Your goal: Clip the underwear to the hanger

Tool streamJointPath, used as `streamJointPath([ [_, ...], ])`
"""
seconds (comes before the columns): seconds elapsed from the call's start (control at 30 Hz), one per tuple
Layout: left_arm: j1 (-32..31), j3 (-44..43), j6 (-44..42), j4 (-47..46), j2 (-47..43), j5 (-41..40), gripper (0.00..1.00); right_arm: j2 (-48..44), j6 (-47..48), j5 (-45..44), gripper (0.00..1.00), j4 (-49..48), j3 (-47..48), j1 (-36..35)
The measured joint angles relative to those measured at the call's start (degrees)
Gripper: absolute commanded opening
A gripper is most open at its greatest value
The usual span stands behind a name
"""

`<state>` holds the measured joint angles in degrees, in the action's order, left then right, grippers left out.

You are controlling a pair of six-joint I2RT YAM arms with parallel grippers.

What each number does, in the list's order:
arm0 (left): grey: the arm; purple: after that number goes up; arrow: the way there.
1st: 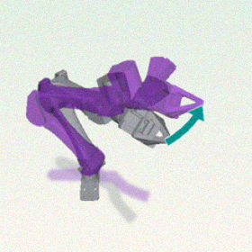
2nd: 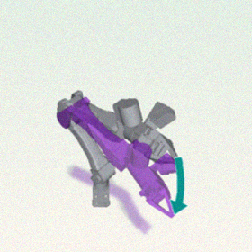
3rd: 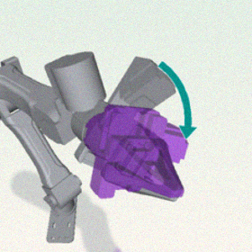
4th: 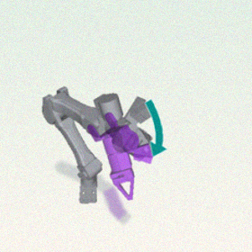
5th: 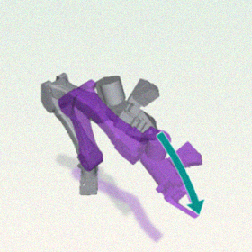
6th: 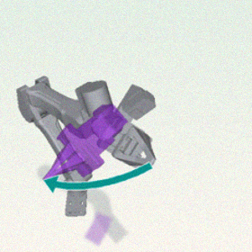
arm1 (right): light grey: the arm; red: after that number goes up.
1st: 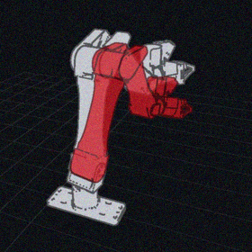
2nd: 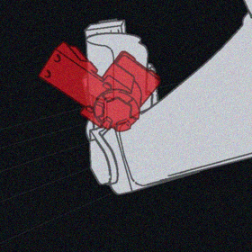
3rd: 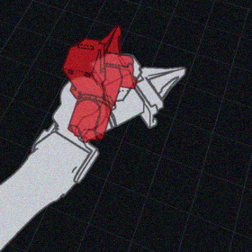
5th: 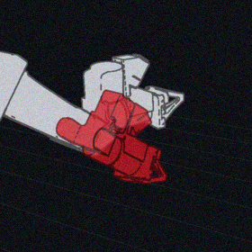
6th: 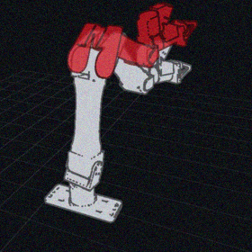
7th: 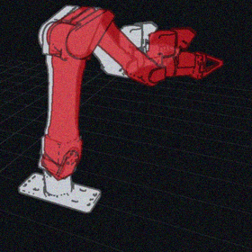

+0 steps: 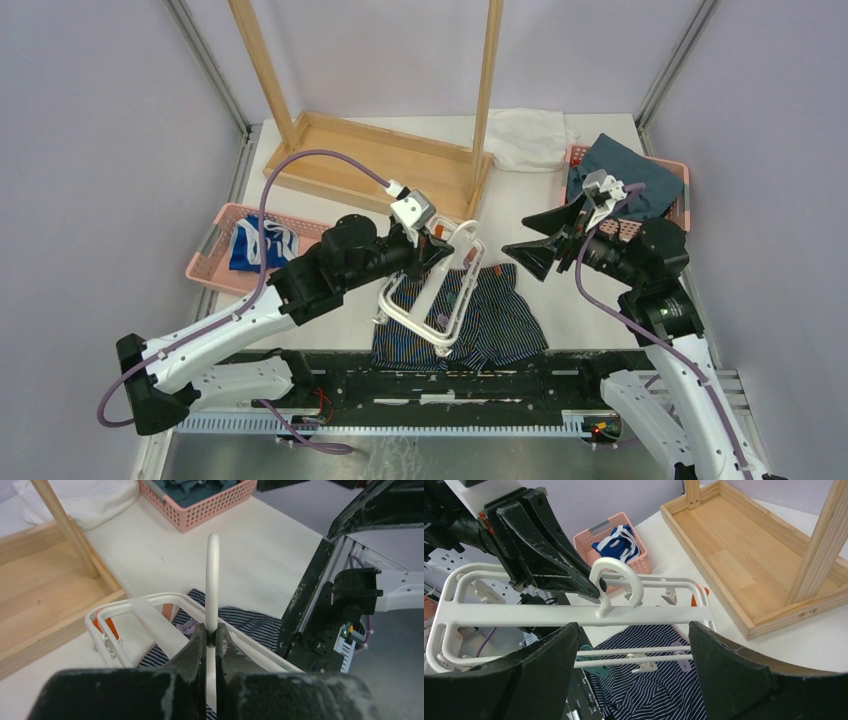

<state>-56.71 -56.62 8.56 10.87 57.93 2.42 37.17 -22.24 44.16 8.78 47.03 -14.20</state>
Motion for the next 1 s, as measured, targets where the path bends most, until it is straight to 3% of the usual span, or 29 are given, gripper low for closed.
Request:
streamJointPath([
  [0.23, -0.7, 0.0, -0.2, -5.6, 1.7, -0.5, 0.03, 1.3, 2.9, 0.1, 0.88, 2.6, 1.7, 0.0],
  [0.7, -0.7, 0.1, -3.9, -4.9, 0.8, 4.5, 0.03, 4.8, 4.5, 7.0, 0.88, 1.6, 5.8, 0.0],
  [1.0, -0.7, 0.1, -5.4, -4.5, 0.6, 8.8, 0.03, 13.2, 5.4, 12.5, 0.89, 0.1, 9.5, 0.0],
])
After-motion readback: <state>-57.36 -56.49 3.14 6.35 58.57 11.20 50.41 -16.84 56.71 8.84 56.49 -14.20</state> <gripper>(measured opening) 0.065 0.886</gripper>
